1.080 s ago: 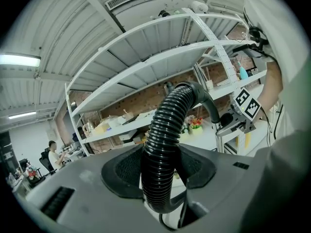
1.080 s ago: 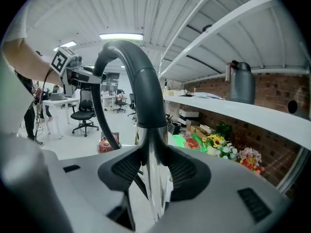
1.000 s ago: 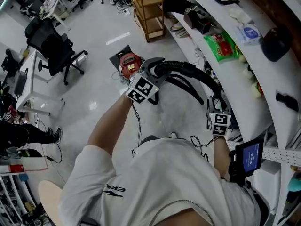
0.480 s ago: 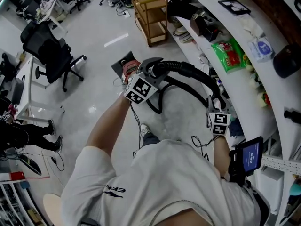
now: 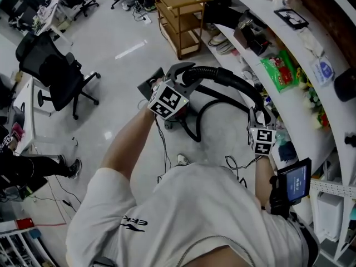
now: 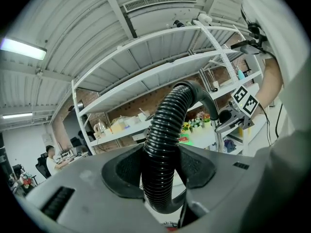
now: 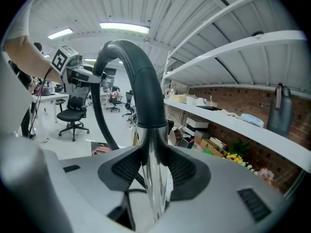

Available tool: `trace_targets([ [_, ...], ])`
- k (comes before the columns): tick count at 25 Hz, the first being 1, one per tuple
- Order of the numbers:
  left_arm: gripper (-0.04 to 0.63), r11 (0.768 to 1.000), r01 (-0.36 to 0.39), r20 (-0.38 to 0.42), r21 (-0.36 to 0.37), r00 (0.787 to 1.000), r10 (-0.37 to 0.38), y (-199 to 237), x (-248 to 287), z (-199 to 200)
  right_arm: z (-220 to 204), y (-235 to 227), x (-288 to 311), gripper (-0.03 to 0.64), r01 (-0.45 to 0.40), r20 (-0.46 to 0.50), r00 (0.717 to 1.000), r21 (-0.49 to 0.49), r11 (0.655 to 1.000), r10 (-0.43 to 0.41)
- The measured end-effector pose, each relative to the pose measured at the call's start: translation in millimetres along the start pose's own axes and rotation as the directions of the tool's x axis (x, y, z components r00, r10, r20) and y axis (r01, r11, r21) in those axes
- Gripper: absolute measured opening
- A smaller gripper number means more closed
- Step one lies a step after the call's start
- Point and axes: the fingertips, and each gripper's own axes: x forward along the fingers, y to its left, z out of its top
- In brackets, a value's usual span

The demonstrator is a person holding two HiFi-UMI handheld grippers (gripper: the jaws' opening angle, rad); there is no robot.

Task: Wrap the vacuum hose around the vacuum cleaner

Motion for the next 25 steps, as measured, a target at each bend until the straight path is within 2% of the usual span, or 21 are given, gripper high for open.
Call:
trace_targets([
  [5, 0.175, 1.000, -0.001, 0.010, -0.004, 1.000, 0.002, 41.5, -16.7, -28.5, 24.6, 34.5, 26.0, 0.172, 0.004, 0.000, 1.000, -0.006, 1.000, -0.004],
  [12, 0.175, 0.998, -0.061, -0.030, -0.013, 0.998, 0.060, 100.0, -39.6, -61.1, 54.9, 79.4, 75.2, 0.172, -0.074, 0.000, 0.997, -0.013, 0.997, 0.074],
  [25, 0.173, 0.991, -0.133, -0.092, -0.023, 0.987, 0.131, 208.7, -22.4, -114.2, 105.6, 109.7, 203.1, 0.172, -0.168, 0.002, 0.986, -0.029, 0.985, 0.168],
])
